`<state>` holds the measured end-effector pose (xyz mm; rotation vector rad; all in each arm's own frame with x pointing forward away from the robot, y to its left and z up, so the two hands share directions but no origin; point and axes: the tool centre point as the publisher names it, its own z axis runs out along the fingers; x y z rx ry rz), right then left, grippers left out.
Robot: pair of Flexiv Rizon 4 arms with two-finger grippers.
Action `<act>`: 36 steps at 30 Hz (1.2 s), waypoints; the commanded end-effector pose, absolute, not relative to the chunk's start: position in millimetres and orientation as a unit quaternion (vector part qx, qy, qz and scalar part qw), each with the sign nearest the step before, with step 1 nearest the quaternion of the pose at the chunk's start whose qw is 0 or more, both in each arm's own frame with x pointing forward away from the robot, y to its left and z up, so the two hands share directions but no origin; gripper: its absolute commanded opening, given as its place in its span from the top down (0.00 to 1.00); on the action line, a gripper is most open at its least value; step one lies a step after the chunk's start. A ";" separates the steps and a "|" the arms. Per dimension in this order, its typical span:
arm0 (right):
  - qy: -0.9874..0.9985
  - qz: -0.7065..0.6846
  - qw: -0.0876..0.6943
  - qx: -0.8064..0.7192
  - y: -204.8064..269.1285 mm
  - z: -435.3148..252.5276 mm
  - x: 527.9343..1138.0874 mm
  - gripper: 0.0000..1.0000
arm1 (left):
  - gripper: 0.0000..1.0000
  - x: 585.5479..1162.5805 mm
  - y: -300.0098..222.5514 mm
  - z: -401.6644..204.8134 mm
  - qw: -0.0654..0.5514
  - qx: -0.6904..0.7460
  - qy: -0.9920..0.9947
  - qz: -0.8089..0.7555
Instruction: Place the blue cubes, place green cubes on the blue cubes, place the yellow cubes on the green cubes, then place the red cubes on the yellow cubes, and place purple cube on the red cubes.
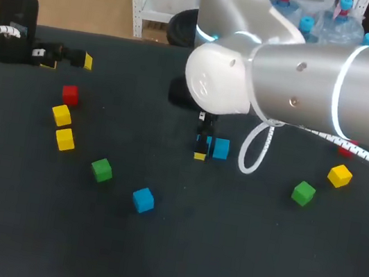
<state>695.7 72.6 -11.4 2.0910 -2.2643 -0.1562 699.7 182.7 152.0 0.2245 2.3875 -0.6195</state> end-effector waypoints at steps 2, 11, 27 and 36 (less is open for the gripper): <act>-0.732 -0.046 0.021 0.679 72.8 -4.2 693.5 0.00 | 0.00 699.5 184.8 150.5 0.329 0.088 0.909 -0.242; -0.711 -0.030 0.007 0.702 88.1 22.1 675.5 0.00 | 0.00 699.5 184.8 150.5 0.329 0.088 0.909 -0.242; -0.606 0.004 -0.015 0.795 108.1 56.1 609.7 0.00 | 0.00 699.5 184.8 150.5 0.329 0.088 0.909 -0.242; -0.556 0.037 -0.048 0.829 103.8 70.3 578.3 0.00 | 0.00 699.5 184.8 150.5 0.329 0.088 0.909 -0.242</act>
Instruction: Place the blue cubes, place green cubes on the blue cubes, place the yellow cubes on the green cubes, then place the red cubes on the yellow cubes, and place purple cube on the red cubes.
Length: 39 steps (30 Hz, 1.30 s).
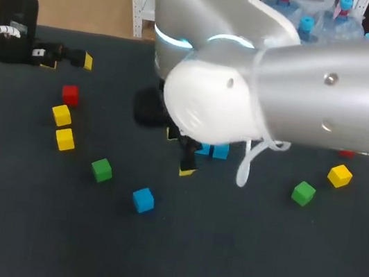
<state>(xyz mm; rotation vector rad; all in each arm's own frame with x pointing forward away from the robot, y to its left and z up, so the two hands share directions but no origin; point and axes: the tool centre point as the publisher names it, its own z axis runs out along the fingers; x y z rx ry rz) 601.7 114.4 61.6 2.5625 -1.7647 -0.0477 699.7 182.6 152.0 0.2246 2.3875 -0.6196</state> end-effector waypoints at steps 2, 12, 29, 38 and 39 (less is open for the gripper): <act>-0.554 0.037 -0.053 0.830 102.2 71.5 574.7 0.00 | 0.00 699.5 184.8 150.5 0.329 0.088 0.909 -0.242; -0.590 0.059 -0.090 0.800 74.9 75.7 570.2 0.00 | 0.00 699.5 184.8 150.5 0.329 0.088 0.909 -0.242; -0.665 0.210 -0.171 0.696 -7.4 132.9 564.0 0.00 | 0.00 699.5 184.8 150.5 0.329 0.088 0.909 -0.242; -0.684 0.248 -0.188 0.660 -35.4 157.0 562.2 0.00 | 0.00 699.5 184.8 150.5 0.329 0.088 0.909 -0.242; -0.688 0.246 -0.194 0.654 -37.8 157.4 562.4 0.00 | 0.00 699.5 184.8 150.5 0.329 0.088 0.909 -0.242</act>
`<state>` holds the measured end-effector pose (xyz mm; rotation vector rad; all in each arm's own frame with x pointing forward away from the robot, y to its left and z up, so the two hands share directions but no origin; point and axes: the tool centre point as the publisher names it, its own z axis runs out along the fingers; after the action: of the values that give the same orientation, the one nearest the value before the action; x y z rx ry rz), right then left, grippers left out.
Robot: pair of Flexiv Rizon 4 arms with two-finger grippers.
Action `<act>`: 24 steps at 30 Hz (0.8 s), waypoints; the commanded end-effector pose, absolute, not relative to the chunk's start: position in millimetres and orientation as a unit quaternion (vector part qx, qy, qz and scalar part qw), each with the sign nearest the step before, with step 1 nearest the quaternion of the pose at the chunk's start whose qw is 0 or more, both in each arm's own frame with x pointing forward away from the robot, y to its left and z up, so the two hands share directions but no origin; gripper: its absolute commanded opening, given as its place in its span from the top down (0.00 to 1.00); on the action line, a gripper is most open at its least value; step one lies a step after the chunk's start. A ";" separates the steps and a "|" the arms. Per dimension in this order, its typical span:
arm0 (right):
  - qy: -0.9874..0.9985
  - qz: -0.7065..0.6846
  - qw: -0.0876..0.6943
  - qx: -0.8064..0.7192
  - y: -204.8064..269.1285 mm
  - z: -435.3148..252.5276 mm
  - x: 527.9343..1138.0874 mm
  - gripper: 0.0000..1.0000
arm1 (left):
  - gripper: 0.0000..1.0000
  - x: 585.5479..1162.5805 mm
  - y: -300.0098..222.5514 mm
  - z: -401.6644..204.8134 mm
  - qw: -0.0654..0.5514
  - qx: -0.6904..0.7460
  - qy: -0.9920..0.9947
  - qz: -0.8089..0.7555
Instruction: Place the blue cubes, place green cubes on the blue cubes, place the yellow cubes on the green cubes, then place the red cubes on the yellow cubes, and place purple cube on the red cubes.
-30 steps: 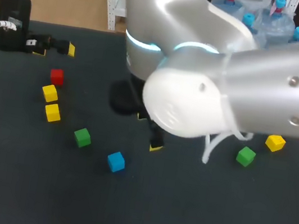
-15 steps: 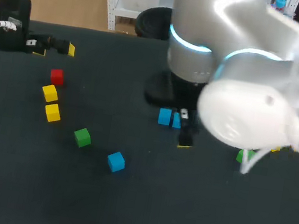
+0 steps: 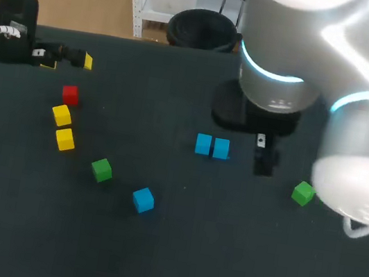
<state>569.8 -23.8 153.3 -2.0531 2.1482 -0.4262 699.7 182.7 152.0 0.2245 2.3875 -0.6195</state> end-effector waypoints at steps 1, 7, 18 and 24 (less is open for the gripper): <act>0.692 -0.243 0.200 -0.649 -40.1 157.6 562.4 0.00 | 0.00 699.5 184.8 150.5 0.329 0.088 0.909 -0.242; 0.709 -0.229 0.216 -0.631 -46.9 153.0 563.8 0.00 | 0.00 699.5 184.8 150.5 0.329 0.088 0.909 -0.242; 0.709 -0.227 0.214 -0.633 -47.1 151.5 564.6 0.00 | 0.00 699.5 184.8 150.5 0.329 0.088 0.909 -0.242; 0.709 -0.227 0.214 -0.633 -47.1 151.5 564.6 0.00 | 0.00 699.5 184.8 150.5 0.329 0.088 0.909 -0.242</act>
<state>566.6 -44.7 153.8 -1.7999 2.0152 -0.5753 699.7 182.7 152.0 0.2245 2.3874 -0.6195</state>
